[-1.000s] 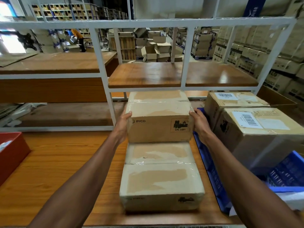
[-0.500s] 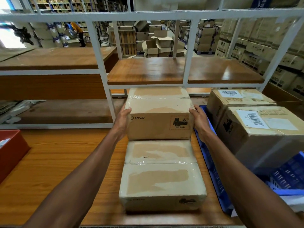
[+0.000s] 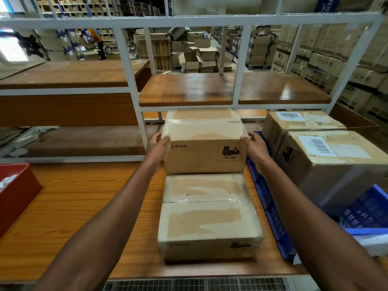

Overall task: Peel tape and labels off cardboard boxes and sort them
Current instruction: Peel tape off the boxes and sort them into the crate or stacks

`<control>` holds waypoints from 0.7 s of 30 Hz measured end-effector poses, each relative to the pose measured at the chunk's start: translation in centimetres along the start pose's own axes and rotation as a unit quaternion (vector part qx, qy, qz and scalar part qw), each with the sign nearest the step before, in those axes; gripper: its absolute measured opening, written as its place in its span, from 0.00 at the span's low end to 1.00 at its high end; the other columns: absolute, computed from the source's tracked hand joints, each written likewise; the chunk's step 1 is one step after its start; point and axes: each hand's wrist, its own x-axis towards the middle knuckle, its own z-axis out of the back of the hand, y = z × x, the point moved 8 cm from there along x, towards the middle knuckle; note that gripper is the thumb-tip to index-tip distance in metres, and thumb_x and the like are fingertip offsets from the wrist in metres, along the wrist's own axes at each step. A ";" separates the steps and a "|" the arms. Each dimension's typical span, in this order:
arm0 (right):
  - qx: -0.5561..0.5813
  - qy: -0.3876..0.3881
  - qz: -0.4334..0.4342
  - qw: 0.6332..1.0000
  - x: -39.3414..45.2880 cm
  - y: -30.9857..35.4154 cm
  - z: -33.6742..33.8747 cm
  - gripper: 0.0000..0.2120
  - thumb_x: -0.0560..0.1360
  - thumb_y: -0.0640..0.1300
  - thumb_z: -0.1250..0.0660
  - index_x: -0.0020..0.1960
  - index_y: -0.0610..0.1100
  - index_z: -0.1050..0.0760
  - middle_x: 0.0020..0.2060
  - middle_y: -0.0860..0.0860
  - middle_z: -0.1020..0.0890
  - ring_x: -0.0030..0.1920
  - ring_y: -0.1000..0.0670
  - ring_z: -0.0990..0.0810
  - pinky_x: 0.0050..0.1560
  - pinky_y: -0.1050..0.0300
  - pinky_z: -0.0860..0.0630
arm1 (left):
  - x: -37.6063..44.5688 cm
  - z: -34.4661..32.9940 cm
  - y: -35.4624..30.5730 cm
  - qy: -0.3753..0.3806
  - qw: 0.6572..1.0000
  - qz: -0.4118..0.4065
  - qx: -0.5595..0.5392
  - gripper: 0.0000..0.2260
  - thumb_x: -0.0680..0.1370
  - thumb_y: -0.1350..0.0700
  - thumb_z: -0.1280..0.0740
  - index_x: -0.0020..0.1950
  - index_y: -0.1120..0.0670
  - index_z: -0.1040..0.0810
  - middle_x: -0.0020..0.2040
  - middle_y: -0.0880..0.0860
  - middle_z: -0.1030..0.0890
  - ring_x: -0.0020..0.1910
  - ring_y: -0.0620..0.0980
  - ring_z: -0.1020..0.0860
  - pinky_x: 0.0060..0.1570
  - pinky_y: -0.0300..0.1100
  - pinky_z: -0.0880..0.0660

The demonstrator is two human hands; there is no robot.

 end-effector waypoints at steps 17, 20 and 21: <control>0.165 -0.132 -0.047 0.976 -26.2 -4.2 6.7 0.10 0.84 0.44 0.37 0.55 0.42 0.18 0.46 0.44 0.13 0.40 0.52 0.16 0.41 0.63 0.21 | -18.8 -6.6 2.6 0.179 0.978 -0.067 -0.081 0.09 0.84 0.55 0.36 0.59 0.51 0.17 0.54 0.51 0.15 0.52 0.52 0.18 0.52 0.45 0.22; 0.190 -0.201 -0.106 0.955 -32.7 -9.5 9.1 0.11 0.84 0.44 0.38 0.55 0.42 0.18 0.44 0.46 0.14 0.38 0.52 0.17 0.41 0.60 0.24 | -23.7 -10.1 5.9 0.266 0.961 -0.002 -0.081 0.10 0.85 0.57 0.38 0.56 0.53 0.17 0.50 0.53 0.15 0.48 0.52 0.18 0.50 0.44 0.23; 0.208 -0.220 -0.127 0.945 -34.6 -11.4 9.6 0.11 0.85 0.44 0.39 0.54 0.42 0.18 0.44 0.46 0.14 0.39 0.51 0.18 0.42 0.59 0.25 | -25.0 -10.9 7.1 0.285 0.955 0.020 -0.077 0.10 0.85 0.56 0.39 0.57 0.54 0.17 0.51 0.53 0.15 0.47 0.51 0.18 0.49 0.42 0.22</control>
